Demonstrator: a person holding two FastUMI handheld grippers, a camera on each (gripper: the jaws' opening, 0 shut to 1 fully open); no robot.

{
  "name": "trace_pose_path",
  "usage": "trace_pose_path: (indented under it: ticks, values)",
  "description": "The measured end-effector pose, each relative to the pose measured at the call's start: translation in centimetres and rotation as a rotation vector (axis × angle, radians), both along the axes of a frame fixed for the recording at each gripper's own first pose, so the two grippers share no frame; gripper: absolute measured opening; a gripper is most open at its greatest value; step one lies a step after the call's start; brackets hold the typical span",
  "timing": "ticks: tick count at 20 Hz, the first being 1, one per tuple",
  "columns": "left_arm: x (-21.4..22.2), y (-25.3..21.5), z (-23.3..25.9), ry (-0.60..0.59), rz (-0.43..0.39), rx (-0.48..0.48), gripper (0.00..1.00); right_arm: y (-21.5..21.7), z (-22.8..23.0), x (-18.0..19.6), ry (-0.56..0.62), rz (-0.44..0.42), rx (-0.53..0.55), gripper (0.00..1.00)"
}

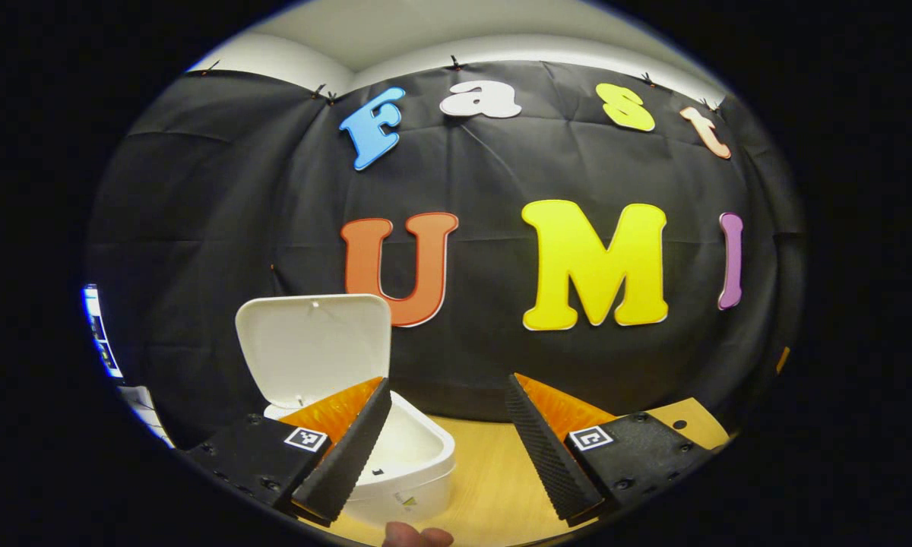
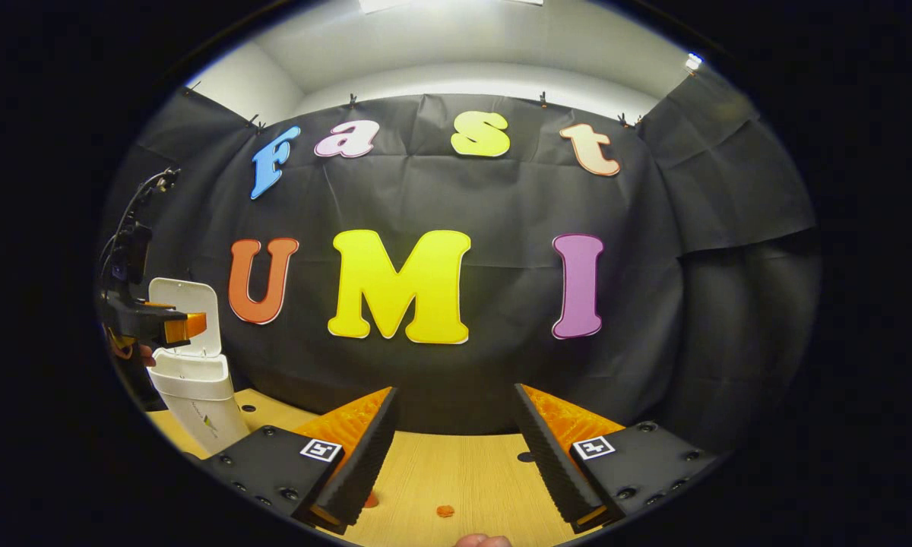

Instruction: Press the lid of the desktop garbage bin to open it, pick up the crumpled paper on the desktop and throw it into the bin, then pick up the pop can on the desktop and drop it into the bin, and finally close the garbage bin lid.

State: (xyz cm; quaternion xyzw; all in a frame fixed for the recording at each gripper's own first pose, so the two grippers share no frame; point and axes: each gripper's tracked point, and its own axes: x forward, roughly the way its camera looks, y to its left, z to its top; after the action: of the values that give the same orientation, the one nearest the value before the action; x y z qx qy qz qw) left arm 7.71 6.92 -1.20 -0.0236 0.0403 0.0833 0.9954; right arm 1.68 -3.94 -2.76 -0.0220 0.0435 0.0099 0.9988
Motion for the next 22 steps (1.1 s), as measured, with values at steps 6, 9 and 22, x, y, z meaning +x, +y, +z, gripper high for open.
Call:
trace_pose_path:
  ticks: [6, 9, 22]
  values:
    - [-1.2, -2.8, -0.5, -0.001, -0.061, -0.010, 0.99, 0.6, -2.2, -0.7, 0.065, 0.066, 0.014, 0.94]
    - [-2.1, -4.3, -1.6, 0.015, -0.092, -0.020, 0.99, 0.2, -3.6, -0.9, 0.100, 0.079, 0.011, 0.93]
    - [-7.7, -7.5, -6.1, 0.133, -0.086, -0.022, 0.99, -2.2, -14.9, -0.2, 0.327, 0.175, 0.010, 0.94]
